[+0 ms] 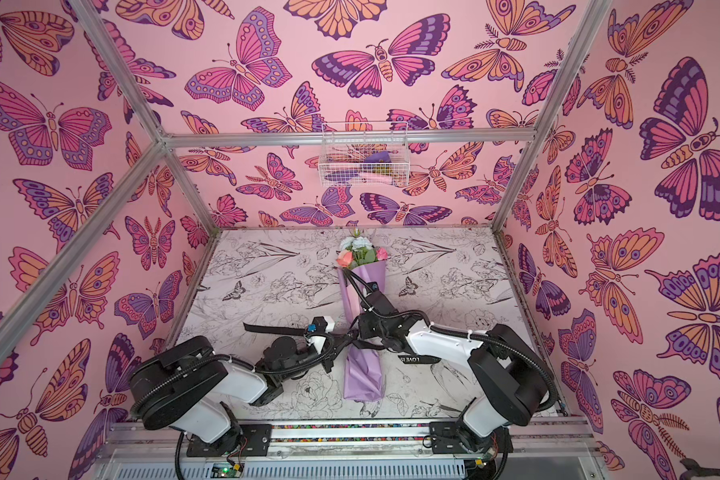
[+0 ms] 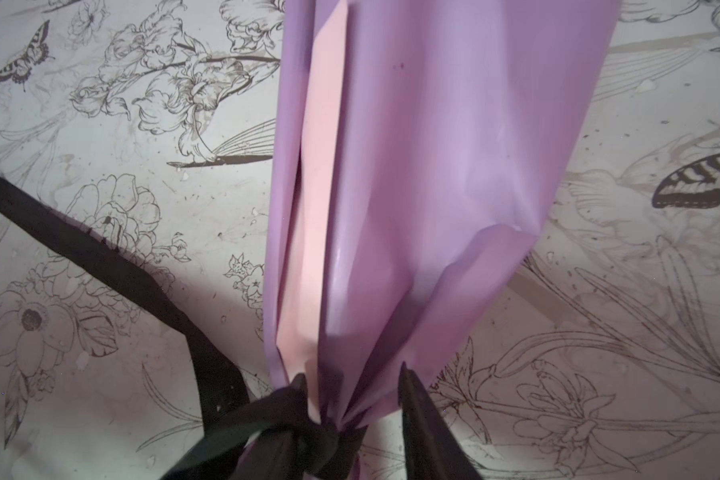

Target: Tie the bouquet of fake flowers

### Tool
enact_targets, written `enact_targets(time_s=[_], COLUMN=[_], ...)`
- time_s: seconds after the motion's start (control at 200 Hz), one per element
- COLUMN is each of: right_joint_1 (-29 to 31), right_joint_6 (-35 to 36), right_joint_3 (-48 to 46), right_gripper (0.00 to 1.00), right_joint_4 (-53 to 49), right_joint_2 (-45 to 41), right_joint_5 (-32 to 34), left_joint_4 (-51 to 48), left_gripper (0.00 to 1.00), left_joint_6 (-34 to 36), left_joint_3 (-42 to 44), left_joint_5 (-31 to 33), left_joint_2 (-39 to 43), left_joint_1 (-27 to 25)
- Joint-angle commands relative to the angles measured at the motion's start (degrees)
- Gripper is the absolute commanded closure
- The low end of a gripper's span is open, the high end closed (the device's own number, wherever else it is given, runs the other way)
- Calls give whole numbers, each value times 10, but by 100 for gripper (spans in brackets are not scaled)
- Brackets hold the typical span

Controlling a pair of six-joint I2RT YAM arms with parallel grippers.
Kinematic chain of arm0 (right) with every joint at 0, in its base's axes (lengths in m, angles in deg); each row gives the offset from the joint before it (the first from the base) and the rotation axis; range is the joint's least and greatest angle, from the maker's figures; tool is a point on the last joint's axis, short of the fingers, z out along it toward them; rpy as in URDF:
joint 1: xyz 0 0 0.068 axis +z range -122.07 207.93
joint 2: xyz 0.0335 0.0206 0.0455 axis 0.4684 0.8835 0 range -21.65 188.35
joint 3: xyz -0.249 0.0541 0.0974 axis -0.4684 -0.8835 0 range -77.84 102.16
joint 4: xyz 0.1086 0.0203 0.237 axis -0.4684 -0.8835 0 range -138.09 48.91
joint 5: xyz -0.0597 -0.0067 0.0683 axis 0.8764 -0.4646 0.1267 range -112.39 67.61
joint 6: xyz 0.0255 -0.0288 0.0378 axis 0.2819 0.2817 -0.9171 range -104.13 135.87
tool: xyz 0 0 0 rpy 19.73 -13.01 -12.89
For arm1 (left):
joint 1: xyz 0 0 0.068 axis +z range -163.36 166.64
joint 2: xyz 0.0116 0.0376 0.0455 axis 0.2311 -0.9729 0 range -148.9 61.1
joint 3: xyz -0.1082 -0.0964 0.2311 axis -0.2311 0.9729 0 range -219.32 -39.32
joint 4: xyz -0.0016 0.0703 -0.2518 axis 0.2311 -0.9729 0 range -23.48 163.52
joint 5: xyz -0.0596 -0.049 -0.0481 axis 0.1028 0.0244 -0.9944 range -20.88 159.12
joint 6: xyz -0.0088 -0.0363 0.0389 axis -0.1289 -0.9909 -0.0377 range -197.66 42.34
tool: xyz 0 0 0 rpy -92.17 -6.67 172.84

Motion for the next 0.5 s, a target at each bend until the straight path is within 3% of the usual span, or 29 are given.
enact_targets(time_s=[0.0,0.295,0.496], right_joint_1=[-3,-4,-4], right_joint_6=[-20,-40,-40], right_joint_3=[-1,-12,-13], right_gripper=[62,62,62], right_joint_4=[21,32,36], right_joint_2=[-14,-18,-16], right_joint_5=[40,61,54], left_joint_4=[26,28,28], left_gripper=[100,100,93], left_joint_6=[-3,-7,-38], left_joint_3=[20,63,74], left_joint_5=[3,72,119], left_joint_2=[15,22,4], left_joint_1=[-3,-3,-3])
